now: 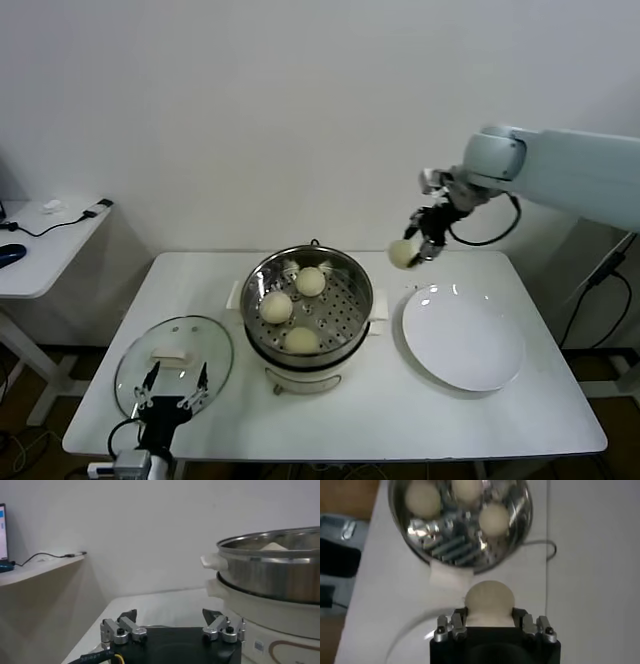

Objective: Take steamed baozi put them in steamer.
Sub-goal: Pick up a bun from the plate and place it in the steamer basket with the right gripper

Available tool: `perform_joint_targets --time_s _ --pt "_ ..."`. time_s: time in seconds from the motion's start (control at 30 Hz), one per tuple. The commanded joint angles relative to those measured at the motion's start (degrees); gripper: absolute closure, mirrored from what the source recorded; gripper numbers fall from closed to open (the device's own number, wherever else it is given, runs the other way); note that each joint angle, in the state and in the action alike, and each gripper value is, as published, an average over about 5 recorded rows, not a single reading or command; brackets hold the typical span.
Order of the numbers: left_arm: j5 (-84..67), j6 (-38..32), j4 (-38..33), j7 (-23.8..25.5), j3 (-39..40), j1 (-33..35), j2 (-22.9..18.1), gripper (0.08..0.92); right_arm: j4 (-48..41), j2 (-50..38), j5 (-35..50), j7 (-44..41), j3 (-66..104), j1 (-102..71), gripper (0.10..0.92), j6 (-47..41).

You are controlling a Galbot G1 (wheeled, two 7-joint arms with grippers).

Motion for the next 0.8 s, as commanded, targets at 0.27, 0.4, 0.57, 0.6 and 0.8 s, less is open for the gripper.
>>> perform_joint_targets --time_s 0.27,0.4,0.57,0.6,0.8 --pt "-0.3 -0.2 -0.3 0.0 -0.3 -0.2 0.3 0.177 2.2 19.7 11.3 10.1 -2.4 -5.2 0.414 -8.7" --pt "-0.6 -0.2 -0.4 0.0 -0.5 -0.2 0.3 0.177 0.3 19.6 8.3 11.4 -3.5 -8.6 0.416 -9.6" --pt "-0.7 -0.2 -0.2 0.1 -0.3 -0.3 0.3 0.177 -0.6 17.7 5.1 12.5 -3.1 -12.6 0.418 -10.5" --pt "-0.7 -0.2 -0.2 0.1 -0.3 -0.4 0.3 0.177 -0.6 17.3 4.6 12.7 -2.8 -13.3 0.418 -10.6" --pt "-0.6 -0.1 0.0 0.2 -0.1 -0.5 0.3 0.177 -1.6 15.8 2.7 13.5 -1.6 -15.6 0.416 -10.6"
